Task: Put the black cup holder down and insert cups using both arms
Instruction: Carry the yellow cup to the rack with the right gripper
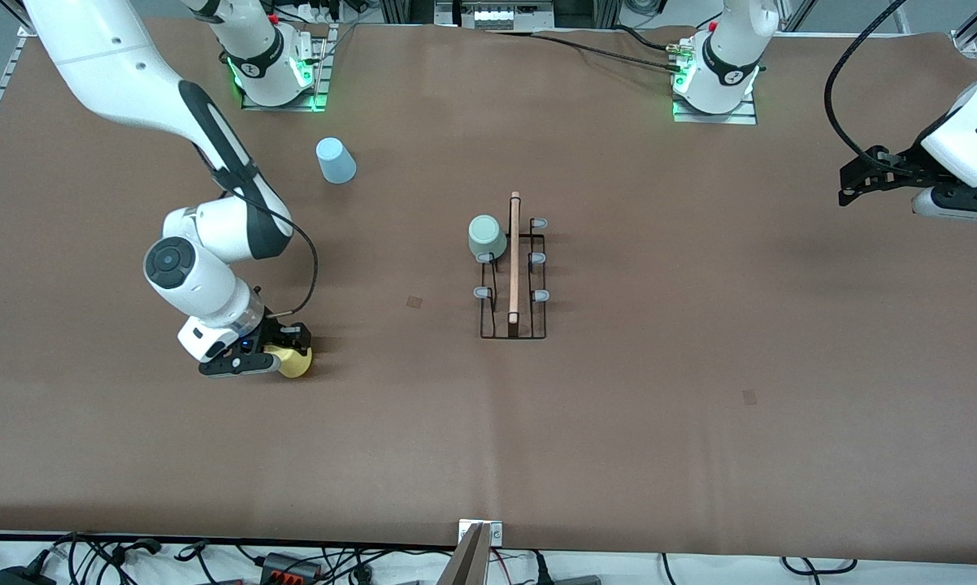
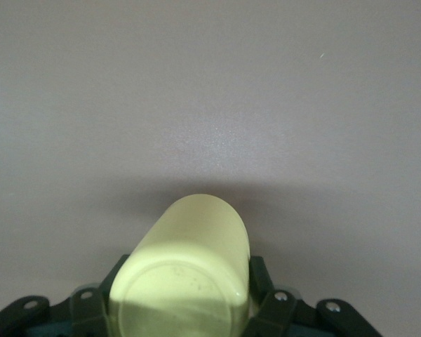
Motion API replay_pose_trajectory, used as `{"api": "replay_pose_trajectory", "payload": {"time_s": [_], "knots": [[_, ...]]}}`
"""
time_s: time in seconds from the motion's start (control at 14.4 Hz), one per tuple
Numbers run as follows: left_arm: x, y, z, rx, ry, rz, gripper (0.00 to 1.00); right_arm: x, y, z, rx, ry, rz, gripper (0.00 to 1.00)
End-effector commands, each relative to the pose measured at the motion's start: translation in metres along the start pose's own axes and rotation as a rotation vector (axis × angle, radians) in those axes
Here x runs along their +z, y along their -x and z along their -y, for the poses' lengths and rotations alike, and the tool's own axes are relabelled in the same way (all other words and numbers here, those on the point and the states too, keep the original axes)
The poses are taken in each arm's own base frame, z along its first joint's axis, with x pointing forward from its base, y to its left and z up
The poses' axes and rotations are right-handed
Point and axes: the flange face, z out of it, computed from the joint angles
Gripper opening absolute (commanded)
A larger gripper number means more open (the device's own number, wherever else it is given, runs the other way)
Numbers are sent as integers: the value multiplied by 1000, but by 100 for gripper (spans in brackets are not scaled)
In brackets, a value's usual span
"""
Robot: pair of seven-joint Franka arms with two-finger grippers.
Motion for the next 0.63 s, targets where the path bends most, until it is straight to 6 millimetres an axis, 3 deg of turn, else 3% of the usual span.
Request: {"api": "replay_pose_trajectory", "payload": {"time_s": [0.0,0.07,0.28,0.42,0.56], "knots": [[-6,-1,-1,14,22,-8,100,-84,-11,38,50,-50,88,0],[-6,-1,-1,14,22,-8,100,-107,-11,68,101,-79,107,0],[-6,-1,-1,15,22,-8,100,-134,4,165,318,-85,82,0],[-6,-1,-1,15,22,-8,100,-137,22,239,411,-117,37,0],[-6,-1,-2,17,22,-8,100,-124,35,286,468,-126,-32,0]]}}
